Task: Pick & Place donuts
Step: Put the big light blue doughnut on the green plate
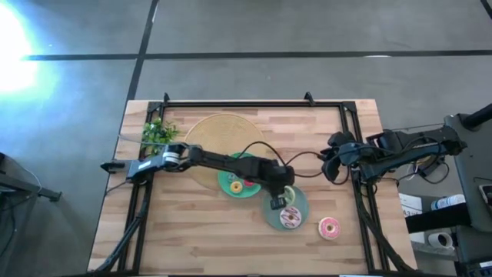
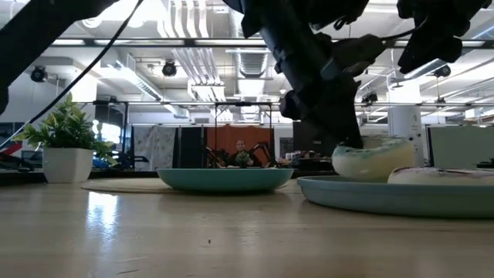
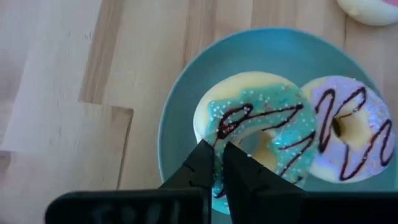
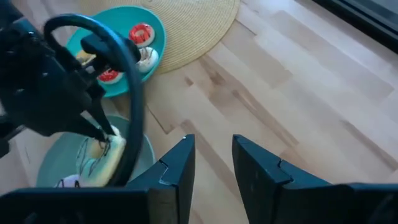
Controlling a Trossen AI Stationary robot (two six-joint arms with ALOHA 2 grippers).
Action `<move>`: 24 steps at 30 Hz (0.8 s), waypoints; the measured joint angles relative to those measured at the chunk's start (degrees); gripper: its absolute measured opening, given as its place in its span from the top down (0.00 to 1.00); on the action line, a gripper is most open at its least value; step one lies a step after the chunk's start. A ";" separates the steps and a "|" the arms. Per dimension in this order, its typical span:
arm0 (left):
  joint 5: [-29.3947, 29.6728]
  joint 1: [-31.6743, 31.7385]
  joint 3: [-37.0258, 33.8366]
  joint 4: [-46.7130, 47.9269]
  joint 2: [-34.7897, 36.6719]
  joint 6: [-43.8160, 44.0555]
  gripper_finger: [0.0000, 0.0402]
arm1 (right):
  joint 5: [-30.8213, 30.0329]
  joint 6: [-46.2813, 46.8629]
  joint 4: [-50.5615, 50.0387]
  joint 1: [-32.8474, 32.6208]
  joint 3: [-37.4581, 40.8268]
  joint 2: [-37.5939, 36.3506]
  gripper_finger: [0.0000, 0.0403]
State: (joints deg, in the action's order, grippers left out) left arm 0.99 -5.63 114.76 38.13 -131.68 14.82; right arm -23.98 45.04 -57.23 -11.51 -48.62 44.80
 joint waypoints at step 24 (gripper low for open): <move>2.95 0.00 0.26 -1.30 -0.50 5.91 0.77 | 0.54 -0.77 -4.27 -3.92 0.11 0.24 0.75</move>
State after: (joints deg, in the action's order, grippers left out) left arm 3.95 -5.63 115.02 36.84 -132.18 20.72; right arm -23.44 44.28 -61.50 -15.42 -48.51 45.04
